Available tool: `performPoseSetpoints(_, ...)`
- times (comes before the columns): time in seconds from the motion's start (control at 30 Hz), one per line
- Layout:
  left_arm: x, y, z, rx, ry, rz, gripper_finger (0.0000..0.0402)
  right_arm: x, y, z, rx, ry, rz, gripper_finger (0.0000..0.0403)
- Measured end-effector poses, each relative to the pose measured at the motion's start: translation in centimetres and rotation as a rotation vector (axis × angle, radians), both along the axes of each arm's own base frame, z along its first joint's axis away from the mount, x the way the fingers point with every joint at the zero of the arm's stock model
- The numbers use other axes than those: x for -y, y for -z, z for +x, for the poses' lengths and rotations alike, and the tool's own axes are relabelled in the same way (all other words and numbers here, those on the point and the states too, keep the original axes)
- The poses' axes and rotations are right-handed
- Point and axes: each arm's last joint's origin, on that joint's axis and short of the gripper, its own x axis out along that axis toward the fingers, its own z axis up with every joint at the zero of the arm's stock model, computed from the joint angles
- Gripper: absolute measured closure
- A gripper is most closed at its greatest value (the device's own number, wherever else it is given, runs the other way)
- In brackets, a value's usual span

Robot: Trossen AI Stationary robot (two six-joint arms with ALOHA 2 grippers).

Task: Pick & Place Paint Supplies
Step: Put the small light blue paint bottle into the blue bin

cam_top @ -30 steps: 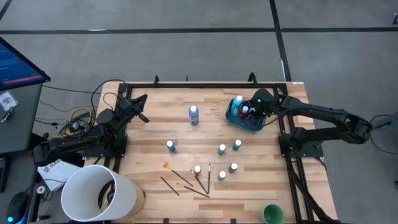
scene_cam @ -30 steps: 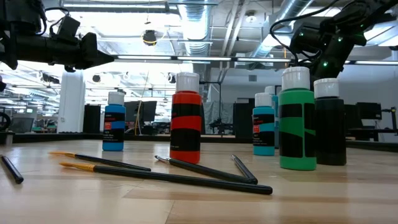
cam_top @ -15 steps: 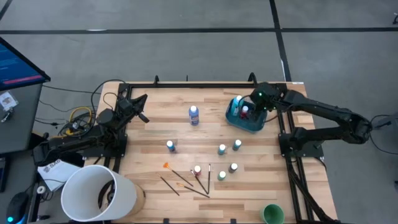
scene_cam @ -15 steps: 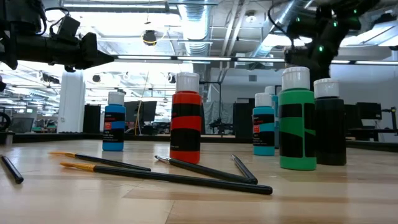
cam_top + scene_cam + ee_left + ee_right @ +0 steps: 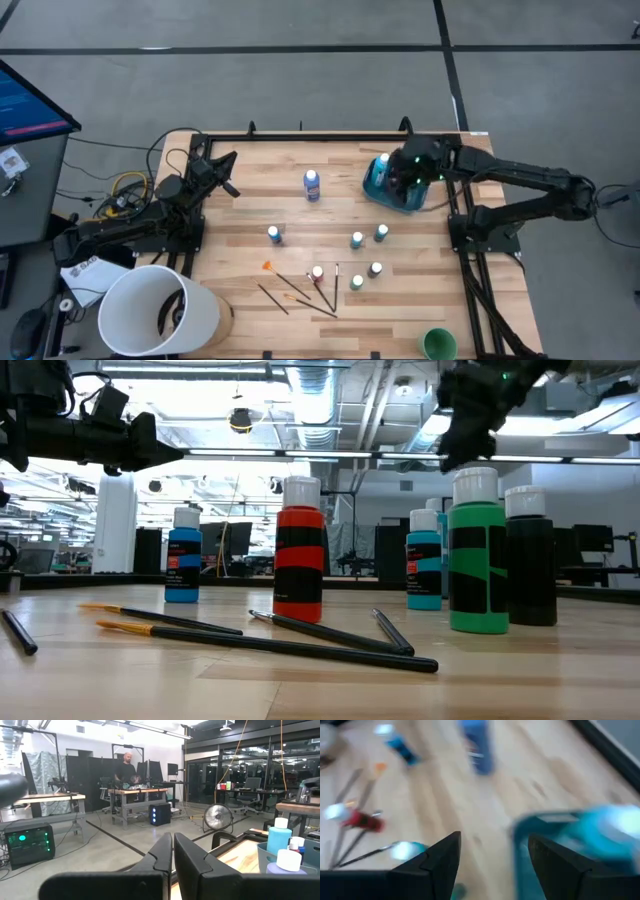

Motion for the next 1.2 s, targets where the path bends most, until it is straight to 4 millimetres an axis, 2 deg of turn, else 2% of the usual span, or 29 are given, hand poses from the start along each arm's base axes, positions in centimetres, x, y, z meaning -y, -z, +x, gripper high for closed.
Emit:
performPoseSetpoints(0.17,0.0,0.0,0.0,0.000,0.000,0.000,0.0394,-3.1,0.8,3.2,0.055,-0.172,-0.024,0.0177)
performPoseSetpoints(0.43,0.0,0.0,0.0,0.000,0.000,0.000,0.0394,-6.3,4.2,6.5,-0.050,-0.314,-0.020,0.0155)
performPoseSetpoints(0.83,0.0,0.0,0.0,0.001,0.000,0.000,0.0394,-8.6,5.1,10.4,-0.294,-0.429,-0.048,0.0152)
performPoseSetpoints(1.0,0.0,0.1,0.1,-0.005,0.006,-0.002,0.0394,-8.7,6.6,11.2,-0.429,-0.430,-0.058,0.0153)
performPoseSetpoints(1.2,0.0,0.1,0.1,-0.008,0.008,-0.003,0.0394,-8.3,8.1,11.8,-0.506,-0.416,-0.043,0.0153)
